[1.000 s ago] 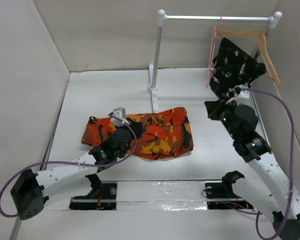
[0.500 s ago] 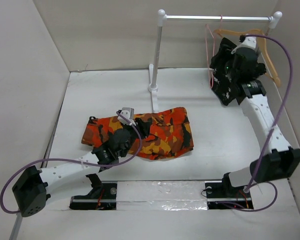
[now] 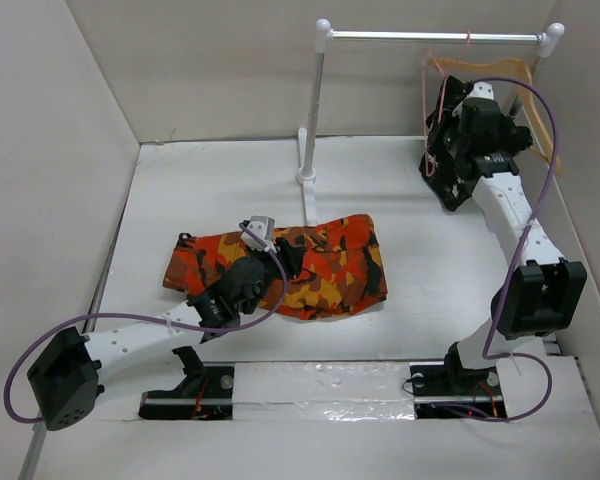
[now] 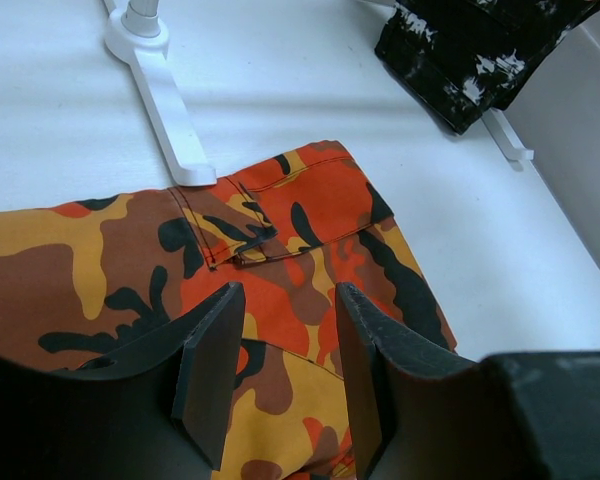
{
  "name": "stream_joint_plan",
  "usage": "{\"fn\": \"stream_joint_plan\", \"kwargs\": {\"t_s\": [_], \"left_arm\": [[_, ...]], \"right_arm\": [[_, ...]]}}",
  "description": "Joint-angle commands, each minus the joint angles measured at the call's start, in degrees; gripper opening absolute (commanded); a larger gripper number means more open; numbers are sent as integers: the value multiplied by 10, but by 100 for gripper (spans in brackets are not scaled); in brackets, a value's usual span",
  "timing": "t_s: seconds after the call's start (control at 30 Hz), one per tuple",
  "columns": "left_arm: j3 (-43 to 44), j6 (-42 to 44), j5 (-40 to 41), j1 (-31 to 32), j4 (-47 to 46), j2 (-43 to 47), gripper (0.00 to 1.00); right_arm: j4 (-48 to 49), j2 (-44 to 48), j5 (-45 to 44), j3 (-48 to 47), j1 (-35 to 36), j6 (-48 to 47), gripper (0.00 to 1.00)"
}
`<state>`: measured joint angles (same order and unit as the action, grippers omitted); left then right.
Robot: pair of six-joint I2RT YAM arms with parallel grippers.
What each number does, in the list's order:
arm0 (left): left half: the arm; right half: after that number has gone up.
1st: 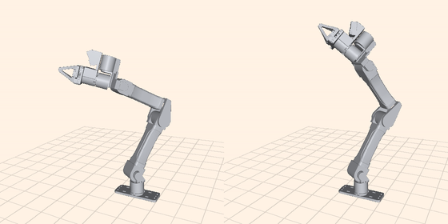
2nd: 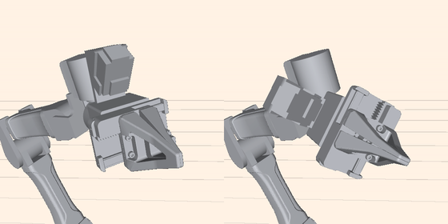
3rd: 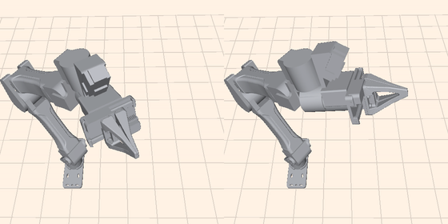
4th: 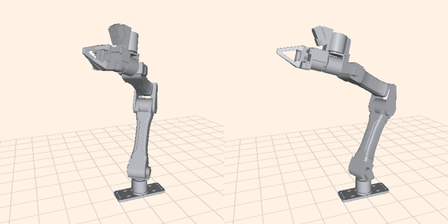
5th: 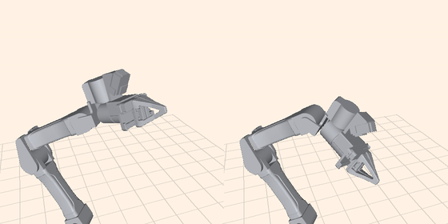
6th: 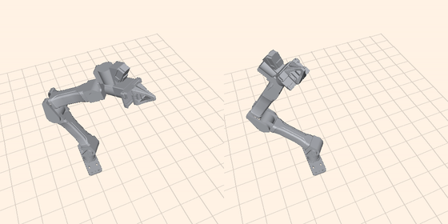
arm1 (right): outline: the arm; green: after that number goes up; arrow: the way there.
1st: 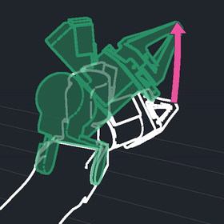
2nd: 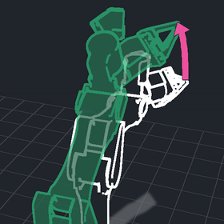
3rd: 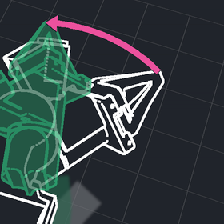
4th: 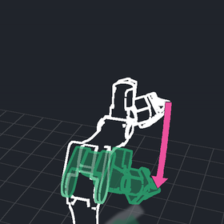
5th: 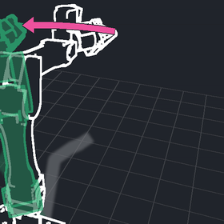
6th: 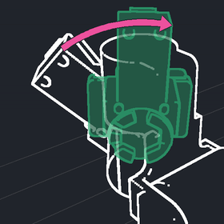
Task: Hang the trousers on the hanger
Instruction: Pick up the hanger from the clothesline.
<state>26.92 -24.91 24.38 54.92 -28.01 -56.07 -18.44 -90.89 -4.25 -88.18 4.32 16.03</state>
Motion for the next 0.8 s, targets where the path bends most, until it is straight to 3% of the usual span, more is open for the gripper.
{"fn": "stream_joint_plan", "kwargs": {"t_s": [0.0, 0.1, 0.2, 0.37, 0.43, 0.77], "left_arm": [[13, 6, -2, 2, -21, 4, 39], [13, 4, 0, 2, -24, -1, 39], [14, 1, 0, 2, -23, -1, 39], [9, -1, 9, 2, -20, 8, 40], [9, 0, 9, 2, -22, 5, 47], [11, -1, 11, 2, -20, 3, 59]], "right_arm": [[50, 16, 20, 1, 1, -7, 13], [62, 19, 20, -6, 1, -19, 1], [42, 17, 14, -32, 1, -28, 0], [72, 62, 3, 0, 1, -20, 0], [80, 79, 4, 14, 1, -19, 0], [72, 124, -1, 77, 6, -15, 0]]}}
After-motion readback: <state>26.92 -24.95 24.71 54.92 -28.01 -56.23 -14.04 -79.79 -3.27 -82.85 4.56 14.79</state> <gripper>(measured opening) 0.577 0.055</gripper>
